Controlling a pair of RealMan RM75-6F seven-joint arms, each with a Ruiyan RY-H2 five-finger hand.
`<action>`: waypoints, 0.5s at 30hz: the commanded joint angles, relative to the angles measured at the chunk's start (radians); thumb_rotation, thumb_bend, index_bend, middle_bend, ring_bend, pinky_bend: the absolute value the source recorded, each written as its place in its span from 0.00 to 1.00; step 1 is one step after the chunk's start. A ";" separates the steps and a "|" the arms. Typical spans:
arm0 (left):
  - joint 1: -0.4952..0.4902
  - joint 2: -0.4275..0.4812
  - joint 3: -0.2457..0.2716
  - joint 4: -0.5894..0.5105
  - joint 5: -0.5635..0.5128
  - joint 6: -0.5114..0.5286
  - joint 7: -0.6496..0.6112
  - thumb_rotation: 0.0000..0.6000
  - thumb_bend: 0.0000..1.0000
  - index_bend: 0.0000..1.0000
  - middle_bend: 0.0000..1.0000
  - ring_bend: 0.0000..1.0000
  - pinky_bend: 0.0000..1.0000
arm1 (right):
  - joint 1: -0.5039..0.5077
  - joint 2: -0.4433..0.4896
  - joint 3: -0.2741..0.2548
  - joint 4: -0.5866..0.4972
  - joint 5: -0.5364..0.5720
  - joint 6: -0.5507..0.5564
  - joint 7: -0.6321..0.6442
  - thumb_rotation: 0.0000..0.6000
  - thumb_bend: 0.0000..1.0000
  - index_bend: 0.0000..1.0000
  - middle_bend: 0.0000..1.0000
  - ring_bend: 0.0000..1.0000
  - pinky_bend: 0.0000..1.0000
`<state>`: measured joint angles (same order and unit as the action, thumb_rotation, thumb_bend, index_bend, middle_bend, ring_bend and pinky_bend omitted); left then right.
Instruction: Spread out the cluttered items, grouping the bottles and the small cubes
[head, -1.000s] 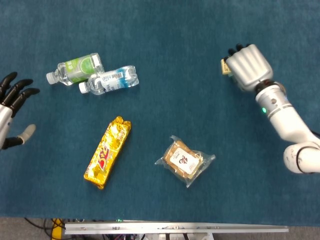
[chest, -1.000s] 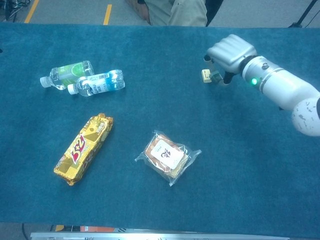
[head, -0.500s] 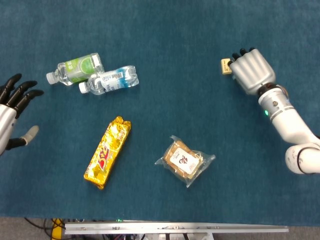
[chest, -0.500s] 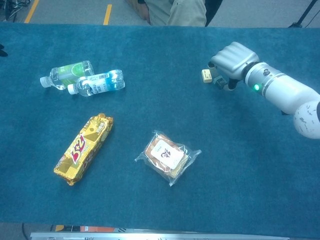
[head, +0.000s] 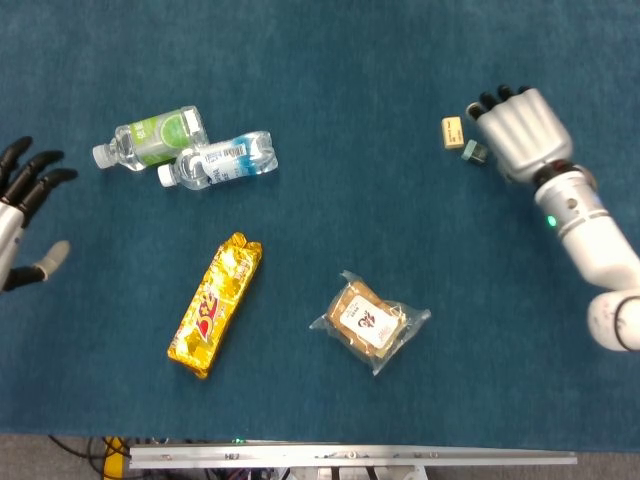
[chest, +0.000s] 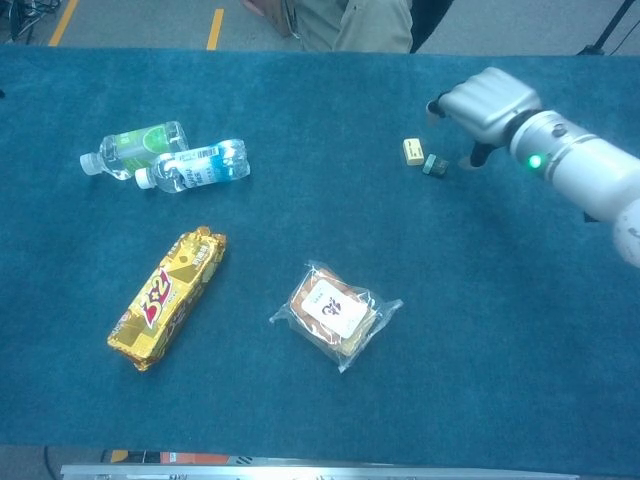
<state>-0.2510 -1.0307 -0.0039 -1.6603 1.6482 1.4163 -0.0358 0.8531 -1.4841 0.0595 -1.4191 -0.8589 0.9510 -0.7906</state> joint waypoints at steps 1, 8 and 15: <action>0.003 -0.004 -0.012 0.008 -0.021 0.005 0.001 1.00 0.26 0.20 0.16 0.05 0.22 | -0.050 0.081 0.013 -0.083 -0.021 0.073 0.052 1.00 0.20 0.29 0.29 0.24 0.41; 0.008 -0.046 -0.032 0.034 -0.068 0.007 0.027 1.00 0.26 0.21 0.17 0.05 0.22 | -0.172 0.254 0.019 -0.248 -0.103 0.240 0.166 1.00 0.20 0.29 0.29 0.24 0.41; 0.015 -0.055 -0.051 0.029 -0.124 0.000 0.053 1.00 0.26 0.21 0.16 0.05 0.22 | -0.318 0.370 -0.002 -0.354 -0.241 0.421 0.300 1.00 0.20 0.31 0.33 0.25 0.41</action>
<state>-0.2389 -1.0849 -0.0515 -1.6303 1.5295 1.4147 0.0117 0.5874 -1.1455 0.0668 -1.7395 -1.0480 1.3130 -0.5403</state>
